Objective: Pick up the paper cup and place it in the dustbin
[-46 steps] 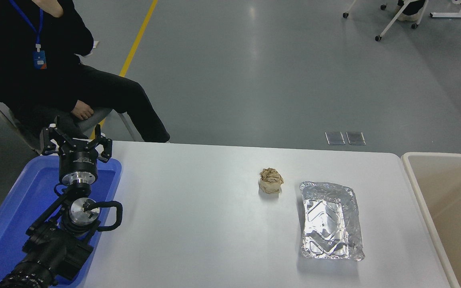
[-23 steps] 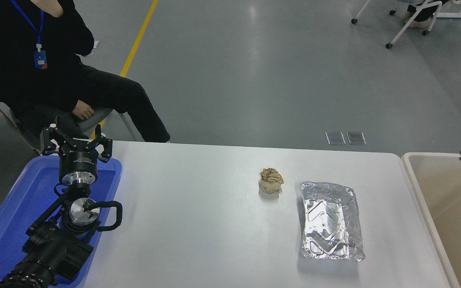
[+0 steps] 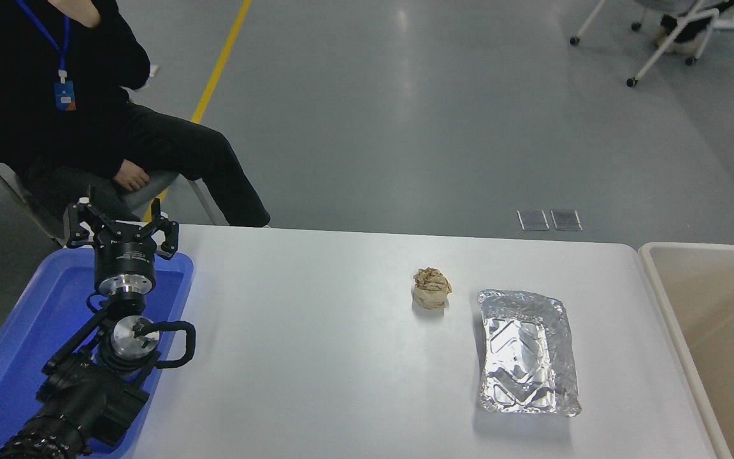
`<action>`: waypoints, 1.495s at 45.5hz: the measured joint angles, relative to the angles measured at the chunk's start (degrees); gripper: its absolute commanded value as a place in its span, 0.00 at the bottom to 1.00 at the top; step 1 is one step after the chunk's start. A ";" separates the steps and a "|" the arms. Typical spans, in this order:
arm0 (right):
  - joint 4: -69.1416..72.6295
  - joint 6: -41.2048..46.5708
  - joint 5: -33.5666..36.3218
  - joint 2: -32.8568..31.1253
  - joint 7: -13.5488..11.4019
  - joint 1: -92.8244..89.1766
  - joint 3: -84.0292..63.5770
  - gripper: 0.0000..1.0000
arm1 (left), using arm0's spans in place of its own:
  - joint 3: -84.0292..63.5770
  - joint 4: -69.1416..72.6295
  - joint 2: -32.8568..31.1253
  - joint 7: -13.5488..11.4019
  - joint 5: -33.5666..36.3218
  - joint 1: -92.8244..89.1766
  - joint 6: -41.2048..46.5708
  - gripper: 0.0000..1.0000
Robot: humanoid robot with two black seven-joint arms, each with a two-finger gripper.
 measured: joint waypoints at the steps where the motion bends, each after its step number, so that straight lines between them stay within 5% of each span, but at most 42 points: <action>1: 0.96 0.00 -0.01 -0.39 0.00 0.10 0.89 1.00 | 0.00 0.01 0.00 0.00 0.00 0.00 0.00 0.99; 21: 7.22 0.33 -1.03 -1.55 -0.22 3.80 8.50 1.00 | 0.00 0.01 0.01 0.00 0.00 0.00 0.02 0.99; 36: 11.12 0.92 -5.22 -1.90 -0.15 22.26 -13.16 1.00 | 0.00 0.01 0.02 0.00 0.04 0.00 0.02 0.99; 53: 20.61 1.12 -7.03 10.33 0.13 51.87 -53.89 1.00 | -0.01 0.00 0.03 0.00 0.07 0.00 0.02 0.99; 68: 32.44 3.11 -8.55 24.50 0.19 65.07 -69.53 1.00 | 0.00 0.00 0.02 0.00 0.02 0.00 0.01 0.99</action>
